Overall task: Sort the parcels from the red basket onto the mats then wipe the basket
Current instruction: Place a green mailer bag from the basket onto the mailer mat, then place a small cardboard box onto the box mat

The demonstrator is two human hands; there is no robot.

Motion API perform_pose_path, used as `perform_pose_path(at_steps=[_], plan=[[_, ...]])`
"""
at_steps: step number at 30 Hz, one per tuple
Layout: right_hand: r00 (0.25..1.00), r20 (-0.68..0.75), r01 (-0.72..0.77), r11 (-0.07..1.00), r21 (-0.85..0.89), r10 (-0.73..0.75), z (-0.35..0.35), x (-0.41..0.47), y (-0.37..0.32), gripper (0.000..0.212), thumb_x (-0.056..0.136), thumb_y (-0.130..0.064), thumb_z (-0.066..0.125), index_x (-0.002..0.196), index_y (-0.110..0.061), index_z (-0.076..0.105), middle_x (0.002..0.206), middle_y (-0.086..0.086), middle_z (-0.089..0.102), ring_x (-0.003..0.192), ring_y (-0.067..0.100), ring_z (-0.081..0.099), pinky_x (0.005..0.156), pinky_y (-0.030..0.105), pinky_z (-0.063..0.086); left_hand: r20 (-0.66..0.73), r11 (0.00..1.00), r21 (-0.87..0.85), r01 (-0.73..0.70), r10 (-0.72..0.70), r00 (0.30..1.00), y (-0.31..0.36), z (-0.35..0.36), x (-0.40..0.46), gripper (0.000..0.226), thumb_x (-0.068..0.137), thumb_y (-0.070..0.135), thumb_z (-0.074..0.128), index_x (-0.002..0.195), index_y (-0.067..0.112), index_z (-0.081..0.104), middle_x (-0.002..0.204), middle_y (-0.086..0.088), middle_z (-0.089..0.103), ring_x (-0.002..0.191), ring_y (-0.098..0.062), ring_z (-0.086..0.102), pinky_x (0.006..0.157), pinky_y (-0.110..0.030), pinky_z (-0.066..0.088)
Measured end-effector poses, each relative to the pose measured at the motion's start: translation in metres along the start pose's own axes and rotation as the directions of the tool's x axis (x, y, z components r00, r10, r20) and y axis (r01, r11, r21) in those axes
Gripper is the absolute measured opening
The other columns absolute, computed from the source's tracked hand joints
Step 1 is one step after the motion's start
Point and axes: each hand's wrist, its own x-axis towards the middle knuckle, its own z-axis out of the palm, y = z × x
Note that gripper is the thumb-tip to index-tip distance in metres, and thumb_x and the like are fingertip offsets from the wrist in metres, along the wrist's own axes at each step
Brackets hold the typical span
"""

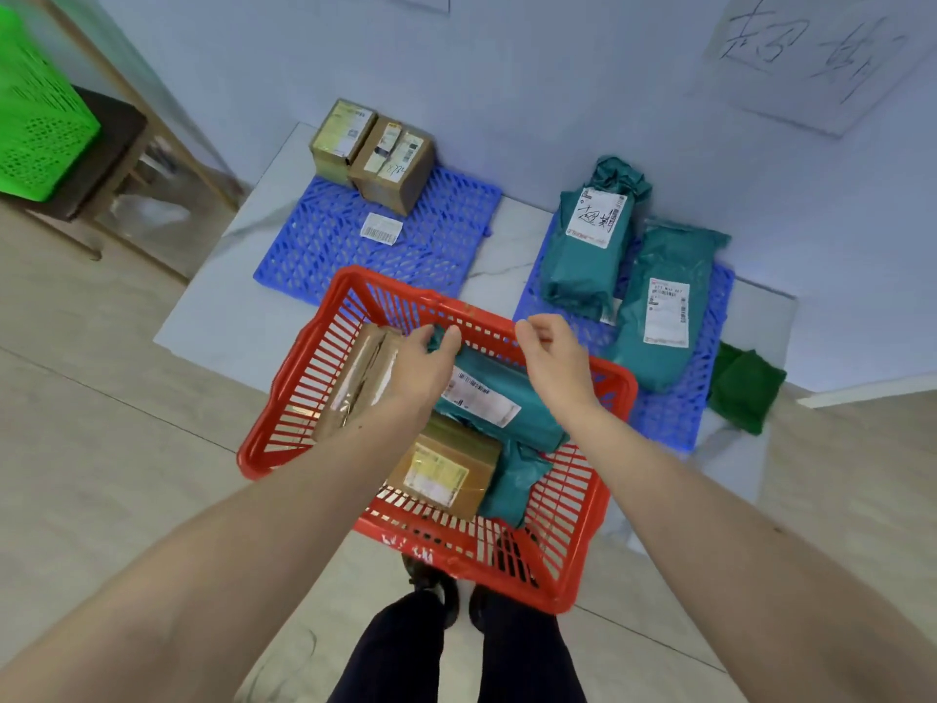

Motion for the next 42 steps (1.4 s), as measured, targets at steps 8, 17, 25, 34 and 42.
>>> perform_pose_path(at_steps=[8, 17, 25, 34, 42], plan=[[0.996, 0.084, -0.016, 0.995, -0.097, 0.024, 0.0, -0.01, 0.047, 0.03, 0.094, -0.04, 0.06, 0.112, -0.016, 0.064, 0.111, 0.003, 0.066, 0.103, 0.016, 0.062, 0.096, 0.032, 0.047, 0.018, 0.974, -0.098, 0.203, -0.202, 0.979, -0.058, 0.013, -0.022, 0.065, 0.098, 0.05, 0.048, 0.152, 0.018, 0.03, 0.156, 0.0, 0.034, 0.14, -0.023, 0.036, 0.11, -0.037, 0.03], [0.978, 0.202, -0.024, 0.994, -0.11, 0.046, 0.014, -0.033, 0.075, 0.03, 0.091, -0.042, 0.059, 0.108, -0.018, 0.064, 0.111, -0.001, 0.066, 0.101, 0.013, 0.063, 0.098, 0.036, 0.049, -0.093, 0.952, -0.096, 0.291, -0.3, 0.949, -0.111, 0.028, -0.028, 0.066, 0.095, 0.056, 0.048, 0.148, 0.021, 0.036, 0.152, -0.002, 0.039, 0.135, -0.026, 0.042, 0.105, -0.039, 0.037], [0.927, 0.265, -0.202, 0.95, -0.237, 0.264, 0.045, -0.061, 0.105, 0.038, 0.097, -0.045, 0.051, 0.116, -0.015, 0.062, 0.117, 0.003, 0.064, 0.109, 0.02, 0.059, 0.091, 0.031, 0.043, -0.133, 0.934, 0.136, 0.33, -0.313, 0.94, -0.143, 0.014, -0.005, 0.076, 0.089, 0.062, 0.047, 0.148, 0.016, 0.033, 0.152, -0.011, 0.034, 0.137, -0.034, 0.036, 0.111, -0.053, 0.036], [0.736, 0.339, -0.539, 0.81, -0.23, 0.586, 0.082, -0.063, 0.132, 0.088, 0.082, -0.071, 0.041, 0.144, -0.009, 0.041, 0.144, 0.012, 0.049, 0.13, 0.03, 0.05, 0.108, 0.049, 0.043, -0.063, 0.927, 0.205, 0.315, -0.309, 0.949, -0.16, 0.008, 0.004, 0.075, 0.094, 0.056, 0.044, 0.152, 0.013, 0.025, 0.155, -0.011, 0.033, 0.138, -0.035, 0.037, 0.112, -0.052, 0.034], [0.749, 0.299, -0.56, 0.806, -0.193, 0.592, 0.063, -0.074, 0.098, 0.082, 0.084, -0.067, 0.047, 0.143, -0.01, 0.042, 0.137, 0.009, 0.056, 0.115, 0.028, 0.061, 0.095, 0.043, 0.054, -0.07, 0.965, 0.163, 0.206, -0.197, 0.978, -0.134, -0.005, -0.017, 0.054, 0.094, 0.049, 0.048, 0.143, 0.025, 0.042, 0.14, -0.003, 0.048, 0.118, -0.028, 0.056, 0.093, -0.042, 0.052]])
